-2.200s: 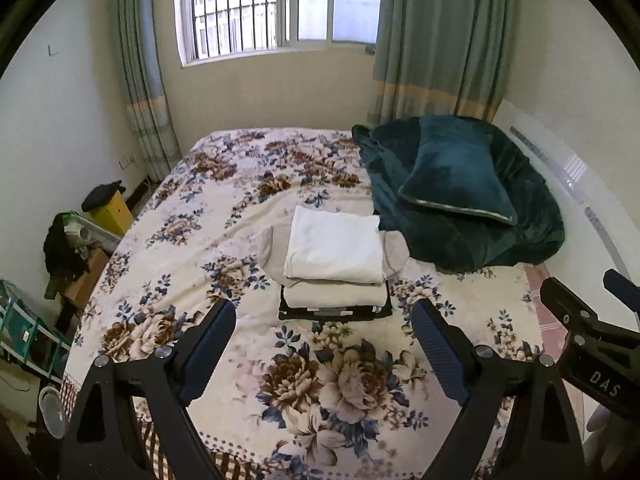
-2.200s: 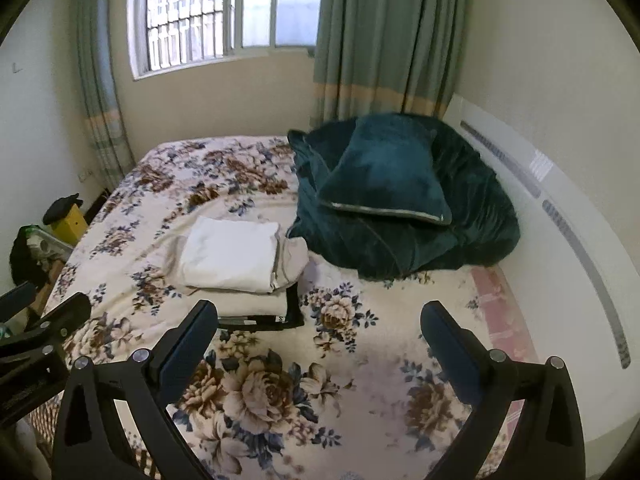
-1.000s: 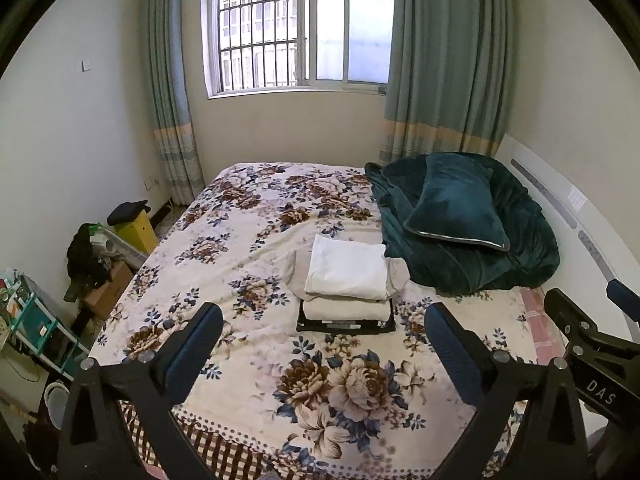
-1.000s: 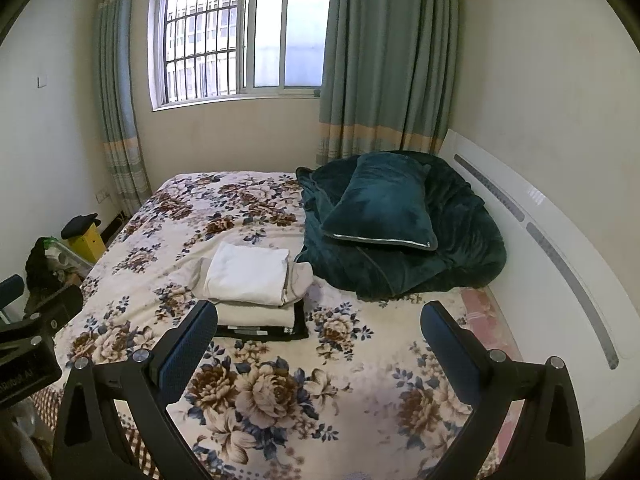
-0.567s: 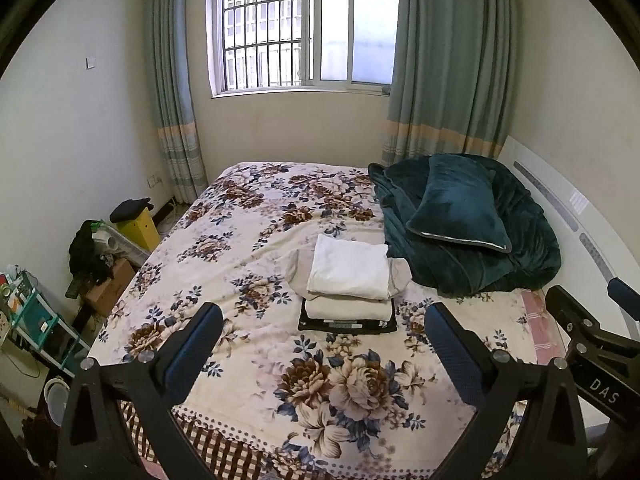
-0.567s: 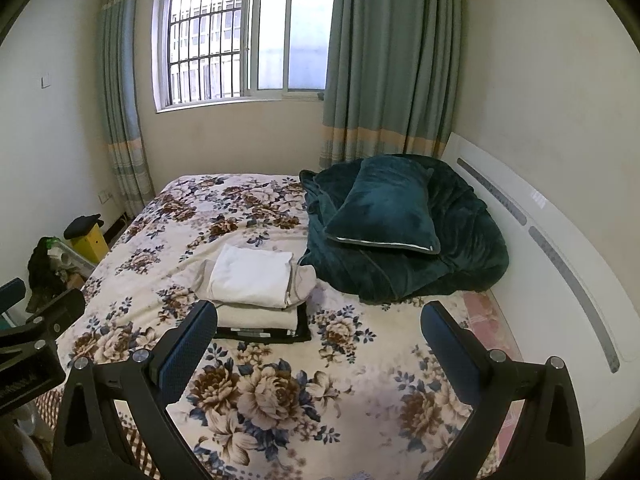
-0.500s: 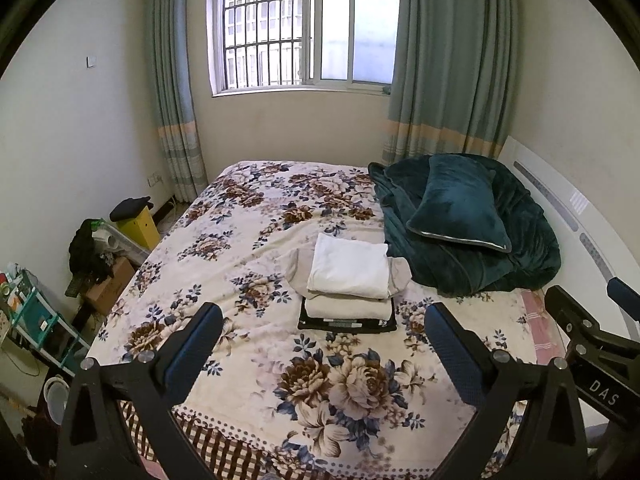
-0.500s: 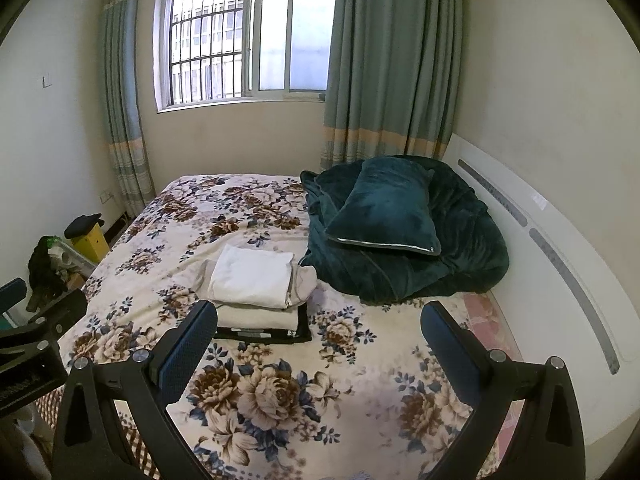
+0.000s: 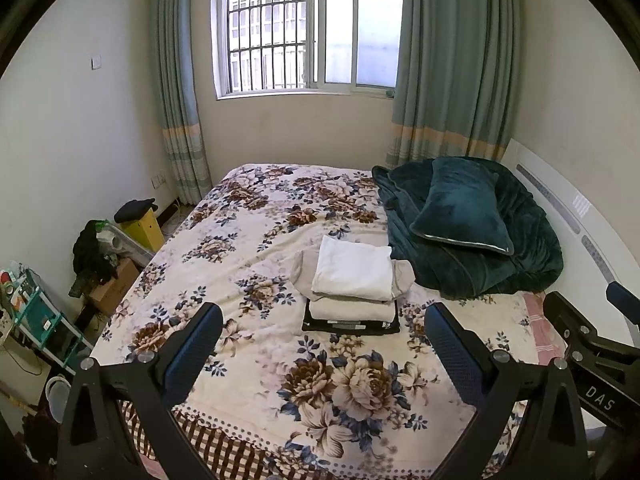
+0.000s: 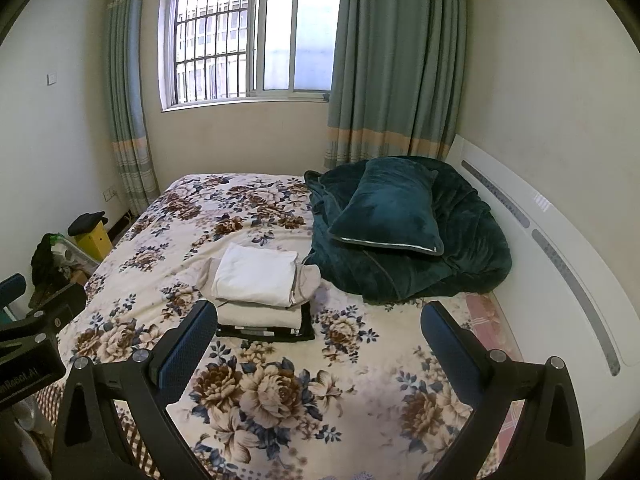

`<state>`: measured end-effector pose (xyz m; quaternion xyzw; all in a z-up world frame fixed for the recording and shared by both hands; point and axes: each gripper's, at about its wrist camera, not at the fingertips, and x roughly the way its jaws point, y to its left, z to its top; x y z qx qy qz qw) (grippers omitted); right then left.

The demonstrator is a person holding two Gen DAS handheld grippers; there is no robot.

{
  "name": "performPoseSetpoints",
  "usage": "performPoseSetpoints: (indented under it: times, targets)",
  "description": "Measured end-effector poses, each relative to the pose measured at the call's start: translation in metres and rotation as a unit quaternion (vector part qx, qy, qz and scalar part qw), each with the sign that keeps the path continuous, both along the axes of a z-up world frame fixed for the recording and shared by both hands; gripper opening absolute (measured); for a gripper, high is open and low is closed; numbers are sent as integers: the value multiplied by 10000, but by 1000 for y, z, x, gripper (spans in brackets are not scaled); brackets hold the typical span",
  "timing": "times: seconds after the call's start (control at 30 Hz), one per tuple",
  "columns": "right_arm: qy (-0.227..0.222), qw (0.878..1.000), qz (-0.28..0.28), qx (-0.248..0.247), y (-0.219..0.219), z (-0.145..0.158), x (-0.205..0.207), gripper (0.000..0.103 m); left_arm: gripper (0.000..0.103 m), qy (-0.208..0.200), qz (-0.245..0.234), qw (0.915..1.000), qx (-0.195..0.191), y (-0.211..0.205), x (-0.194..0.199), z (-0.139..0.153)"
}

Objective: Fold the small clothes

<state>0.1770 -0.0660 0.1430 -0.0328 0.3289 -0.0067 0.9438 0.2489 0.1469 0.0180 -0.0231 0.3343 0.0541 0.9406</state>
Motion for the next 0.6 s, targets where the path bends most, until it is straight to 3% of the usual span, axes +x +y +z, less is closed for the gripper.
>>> performPoseSetpoints:
  times: [0.6]
  targets:
    - [-13, 10000, 9, 20, 2, -4, -2, 103, 103, 6, 25, 10000, 1, -2, -2, 0]
